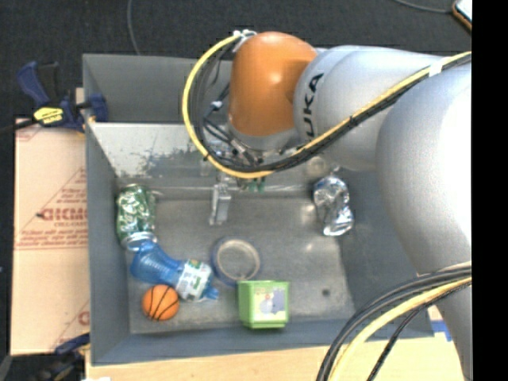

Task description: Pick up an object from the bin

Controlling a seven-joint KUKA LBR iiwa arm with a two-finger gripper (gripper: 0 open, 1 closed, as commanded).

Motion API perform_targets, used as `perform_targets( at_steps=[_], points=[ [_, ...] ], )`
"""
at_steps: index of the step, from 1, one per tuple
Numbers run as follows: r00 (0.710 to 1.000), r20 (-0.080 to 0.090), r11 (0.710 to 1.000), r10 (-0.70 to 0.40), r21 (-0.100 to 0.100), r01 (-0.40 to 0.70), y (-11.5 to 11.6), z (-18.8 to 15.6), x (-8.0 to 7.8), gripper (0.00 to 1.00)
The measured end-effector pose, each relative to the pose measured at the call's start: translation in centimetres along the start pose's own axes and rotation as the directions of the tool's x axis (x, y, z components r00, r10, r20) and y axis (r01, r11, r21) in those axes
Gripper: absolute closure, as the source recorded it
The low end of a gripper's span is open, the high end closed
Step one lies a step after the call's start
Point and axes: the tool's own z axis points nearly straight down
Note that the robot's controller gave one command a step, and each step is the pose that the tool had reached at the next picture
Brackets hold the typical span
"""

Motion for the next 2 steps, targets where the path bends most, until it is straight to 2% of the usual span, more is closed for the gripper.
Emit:
perform_targets(
  at_steps=[1, 2],
  points=[
    [1.0, 0.0, 1.0, 0.0, 0.0, 0.0, 0.0, 0.0, 0.0, 0.0],
    [1.0, 0.0, 1.0, 0.003, 0.002, -0.003, -4.3, 3.8, 0.3, 0.0]
  ],
)
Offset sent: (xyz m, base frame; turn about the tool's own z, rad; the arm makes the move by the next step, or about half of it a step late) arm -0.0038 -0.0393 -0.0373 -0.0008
